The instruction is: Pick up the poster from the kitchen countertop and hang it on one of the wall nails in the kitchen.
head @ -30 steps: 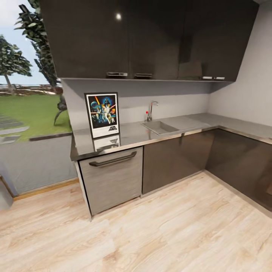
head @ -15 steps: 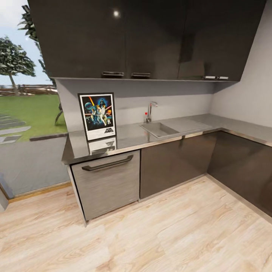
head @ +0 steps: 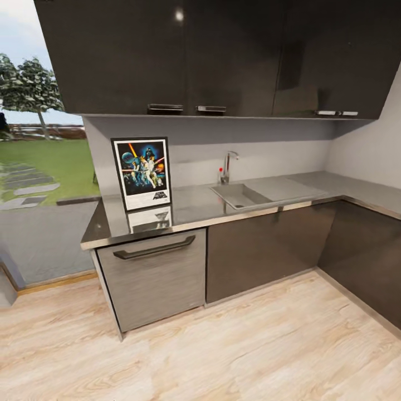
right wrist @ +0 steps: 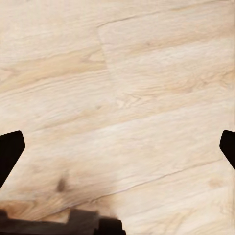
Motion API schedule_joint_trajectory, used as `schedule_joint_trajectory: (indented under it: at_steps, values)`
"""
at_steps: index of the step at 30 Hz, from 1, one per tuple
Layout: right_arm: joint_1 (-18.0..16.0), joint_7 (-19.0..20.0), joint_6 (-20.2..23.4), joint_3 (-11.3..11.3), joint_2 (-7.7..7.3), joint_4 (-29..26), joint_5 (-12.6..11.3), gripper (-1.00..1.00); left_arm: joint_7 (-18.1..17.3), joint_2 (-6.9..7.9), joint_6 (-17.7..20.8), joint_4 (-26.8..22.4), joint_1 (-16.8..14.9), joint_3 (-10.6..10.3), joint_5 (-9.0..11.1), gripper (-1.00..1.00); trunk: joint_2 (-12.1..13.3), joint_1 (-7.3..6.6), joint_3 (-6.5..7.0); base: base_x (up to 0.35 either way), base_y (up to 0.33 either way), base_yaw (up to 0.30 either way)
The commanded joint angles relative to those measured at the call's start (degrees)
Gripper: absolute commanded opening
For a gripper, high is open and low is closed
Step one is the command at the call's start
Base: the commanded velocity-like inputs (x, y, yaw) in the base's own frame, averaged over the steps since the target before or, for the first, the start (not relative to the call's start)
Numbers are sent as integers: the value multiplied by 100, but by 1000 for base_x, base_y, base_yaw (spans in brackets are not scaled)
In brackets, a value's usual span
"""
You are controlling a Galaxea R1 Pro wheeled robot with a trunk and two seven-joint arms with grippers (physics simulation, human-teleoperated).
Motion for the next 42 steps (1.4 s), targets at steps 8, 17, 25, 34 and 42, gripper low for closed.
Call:
schedule_joint_trajectory:
  at_steps: [8, 17, 25, 34, 42]
  values:
    - [-3, -3, -13, -3, -2, 4, 56, 100, 2, -2, -11, -11, 3, 14, 5, 100, -2, 1, -5, 41, -77, 289]
    - [-3, -5, -12, -4, -2, 4, 56, 100, 2, -2, -16, -11, 4, 15, 8, 100, -2, 1, -5, 3, -6, 293]
    - [-3, -7, -5, -4, -2, 4, 56, 100, 2, -2, -20, -11, 3, 15, 8, 100, -2, 1, -5, 0, 0, 293]
    - [-3, -3, -10, 2, -2, 4, 56, 100, 2, -2, -7, -11, 1, 9, 8, 100, -2, 1, -5, 33, -175, 153]
    - [-3, -3, -13, 5, 5, 4, 56, 100, 2, -2, -6, -18, 5, 9, 8, 100, -2, 1, -5, 162, -296, 120]
